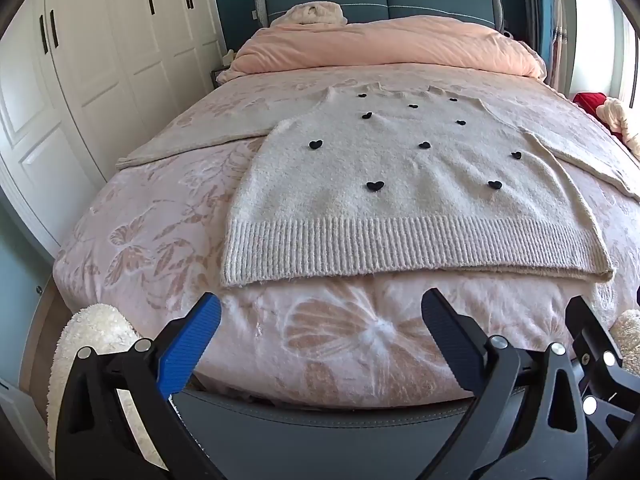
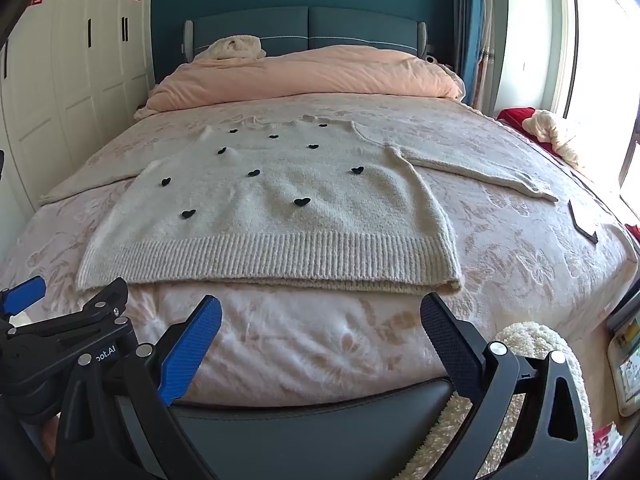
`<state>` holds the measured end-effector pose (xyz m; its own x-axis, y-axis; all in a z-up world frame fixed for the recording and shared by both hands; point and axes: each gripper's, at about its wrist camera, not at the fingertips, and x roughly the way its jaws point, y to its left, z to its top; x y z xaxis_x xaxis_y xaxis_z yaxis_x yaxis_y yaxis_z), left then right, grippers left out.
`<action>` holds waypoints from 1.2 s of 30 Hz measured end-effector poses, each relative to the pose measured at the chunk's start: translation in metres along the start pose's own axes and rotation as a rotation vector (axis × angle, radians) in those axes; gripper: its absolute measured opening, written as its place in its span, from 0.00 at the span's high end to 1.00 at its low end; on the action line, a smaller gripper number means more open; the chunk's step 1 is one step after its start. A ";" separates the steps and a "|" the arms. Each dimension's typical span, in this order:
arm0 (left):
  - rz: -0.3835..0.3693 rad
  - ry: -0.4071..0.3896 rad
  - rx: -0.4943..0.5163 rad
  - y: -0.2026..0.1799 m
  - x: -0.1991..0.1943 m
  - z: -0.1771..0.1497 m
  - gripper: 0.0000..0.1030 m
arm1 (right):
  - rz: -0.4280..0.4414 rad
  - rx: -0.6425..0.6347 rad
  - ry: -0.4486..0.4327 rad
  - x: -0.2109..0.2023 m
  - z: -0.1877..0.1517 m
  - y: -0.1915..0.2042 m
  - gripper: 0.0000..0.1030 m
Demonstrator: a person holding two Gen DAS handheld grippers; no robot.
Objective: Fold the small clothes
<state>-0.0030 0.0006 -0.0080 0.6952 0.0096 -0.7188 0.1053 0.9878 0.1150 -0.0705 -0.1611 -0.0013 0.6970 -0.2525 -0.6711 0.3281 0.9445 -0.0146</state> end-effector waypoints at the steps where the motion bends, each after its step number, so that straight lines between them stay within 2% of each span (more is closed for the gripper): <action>1: 0.000 0.000 0.001 -0.001 0.000 0.000 0.05 | -0.001 0.002 0.003 0.000 0.000 0.000 0.05; 36: -0.008 -0.009 0.004 -0.003 -0.004 0.001 0.05 | -0.003 0.006 0.012 0.003 -0.002 -0.002 0.05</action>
<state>-0.0056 -0.0029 -0.0051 0.7008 0.0005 -0.7133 0.1138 0.9871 0.1126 -0.0703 -0.1631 -0.0052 0.6881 -0.2528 -0.6801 0.3344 0.9423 -0.0120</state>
